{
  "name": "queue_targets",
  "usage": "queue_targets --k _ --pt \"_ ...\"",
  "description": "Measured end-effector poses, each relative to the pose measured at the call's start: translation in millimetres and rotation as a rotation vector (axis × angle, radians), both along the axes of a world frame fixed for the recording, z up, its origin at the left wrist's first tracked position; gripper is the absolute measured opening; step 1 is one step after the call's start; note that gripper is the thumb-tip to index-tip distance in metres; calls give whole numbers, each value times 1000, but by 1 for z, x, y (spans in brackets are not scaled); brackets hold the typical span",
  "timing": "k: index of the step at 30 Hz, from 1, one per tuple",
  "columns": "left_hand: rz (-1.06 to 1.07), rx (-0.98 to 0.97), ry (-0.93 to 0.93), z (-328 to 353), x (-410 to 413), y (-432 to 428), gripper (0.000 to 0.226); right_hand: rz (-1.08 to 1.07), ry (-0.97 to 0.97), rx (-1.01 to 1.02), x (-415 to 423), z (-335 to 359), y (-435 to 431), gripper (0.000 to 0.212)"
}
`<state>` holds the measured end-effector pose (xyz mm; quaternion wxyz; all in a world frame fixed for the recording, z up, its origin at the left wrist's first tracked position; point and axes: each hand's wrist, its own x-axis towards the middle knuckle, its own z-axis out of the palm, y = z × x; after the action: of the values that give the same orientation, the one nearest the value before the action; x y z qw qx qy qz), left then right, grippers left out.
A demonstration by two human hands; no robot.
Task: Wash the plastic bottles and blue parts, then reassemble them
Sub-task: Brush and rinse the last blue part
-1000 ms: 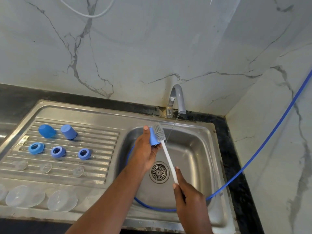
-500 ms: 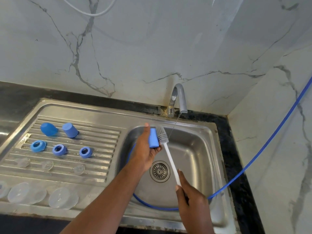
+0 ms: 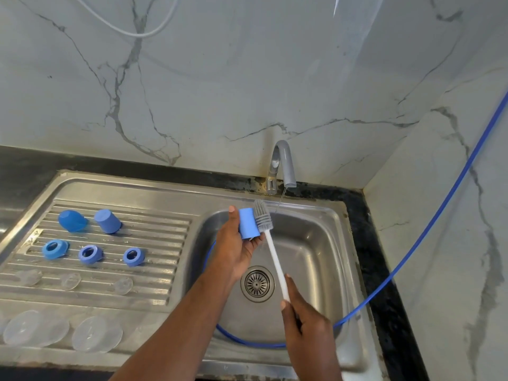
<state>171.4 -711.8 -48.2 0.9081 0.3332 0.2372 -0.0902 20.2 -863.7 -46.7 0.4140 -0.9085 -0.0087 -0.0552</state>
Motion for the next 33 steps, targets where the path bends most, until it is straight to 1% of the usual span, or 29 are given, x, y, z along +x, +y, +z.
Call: queue_targets --k 2,4,6,7,10,11,13,15,17,19,21,22,23,24,26,27,29,30,31,32,33 --pt "4 50 43 -2 3 4 59 28 19 -2 -14 1 -2 56" --pt "-19 103 78 -6 -1 5 65 12 40 2 -8 -1 -4 57" --pt "-47 66 94 -5 -7 4 69 -12 57 18 7 -6 -5 59" --pt "-53 8 94 -4 -8 5 65 -12 77 42 13 -5 -5 59" --pt "-10 -114 89 5 -2 17 39 2 58 44 13 7 -9 57" --pt "11 -135 85 5 1 23 36 15 43 18 8 11 -12 57" --pt "28 -133 72 5 6 34 42 76 13 -50 -1 16 -18 54" --pt "46 -95 65 5 7 42 47 143 31 -108 -7 18 -22 56" --pt "41 -31 61 6 7 45 45 185 59 -186 -8 15 -25 63" --pt "16 45 50 3 7 43 39 174 54 -268 -5 13 -25 66" --pt "-31 119 5 2 5 40 33 153 25 -316 1 18 -21 65" --pt "-67 154 -37 2 2 38 31 137 10 -303 5 21 -19 62" --pt "-105 177 -76 3 0 37 29 115 31 -306 11 24 -17 58" --pt "-134 181 -101 4 -2 36 29 95 90 -378 16 30 -16 55" --pt "-135 119 -100 6 -3 36 30 77 180 -522 24 38 -11 53" --pt "-127 69 -82 9 -2 35 29 91 218 -529 26 42 -8 52" --pt "-126 0 -41 17 1 33 28 152 291 -410 25 50 -2 47" --pt "-128 -7 -19 19 2 32 33 194 362 -253 21 53 0 43" --pt "-127 -2 -6 20 3 32 38 178 479 12 18 55 0 38" --pt "-119 -4 -11 19 4 31 40 117 637 344 17 58 1 33" --pt "-114 -15 -28 18 4 31 40 87 788 610 18 63 -1 30"
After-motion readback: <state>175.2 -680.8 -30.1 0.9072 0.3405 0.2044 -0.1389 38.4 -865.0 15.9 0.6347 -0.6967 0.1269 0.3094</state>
